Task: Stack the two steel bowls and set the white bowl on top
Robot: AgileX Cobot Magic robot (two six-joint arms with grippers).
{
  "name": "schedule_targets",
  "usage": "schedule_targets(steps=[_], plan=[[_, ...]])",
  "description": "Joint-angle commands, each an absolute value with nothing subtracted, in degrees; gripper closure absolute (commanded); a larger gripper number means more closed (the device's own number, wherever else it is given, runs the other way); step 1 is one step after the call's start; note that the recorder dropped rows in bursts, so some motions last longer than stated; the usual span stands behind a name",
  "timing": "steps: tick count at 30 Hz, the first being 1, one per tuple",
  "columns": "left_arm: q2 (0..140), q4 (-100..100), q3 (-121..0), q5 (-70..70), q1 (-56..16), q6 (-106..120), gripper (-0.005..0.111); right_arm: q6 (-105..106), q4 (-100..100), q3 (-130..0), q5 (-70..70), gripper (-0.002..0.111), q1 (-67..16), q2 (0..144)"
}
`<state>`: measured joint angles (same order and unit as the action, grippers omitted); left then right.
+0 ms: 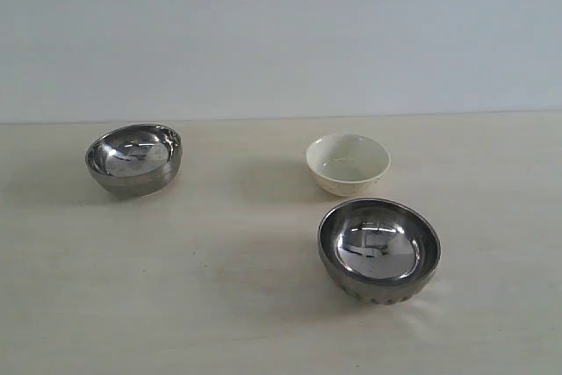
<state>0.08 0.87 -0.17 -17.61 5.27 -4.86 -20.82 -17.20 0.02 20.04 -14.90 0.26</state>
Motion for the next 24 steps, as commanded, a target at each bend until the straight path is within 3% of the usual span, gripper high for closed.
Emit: schedule_targets(steps=[1,12,24], plan=[[0.0,0.8,0.0,-17.6,5.5,-5.0,0.102,-20.6,-17.4,0.0,19.6,0.108,-14.5,0.0],[0.0,0.8,0.0,-17.6,5.5,-5.0,0.102,-20.4,-17.5,0.0,18.5,0.108,-14.5,0.0],[0.0,0.8,0.0,-17.6,5.5,-5.0,0.102,-23.7,-16.9,0.0,0.0,0.108,-14.5,0.0]])
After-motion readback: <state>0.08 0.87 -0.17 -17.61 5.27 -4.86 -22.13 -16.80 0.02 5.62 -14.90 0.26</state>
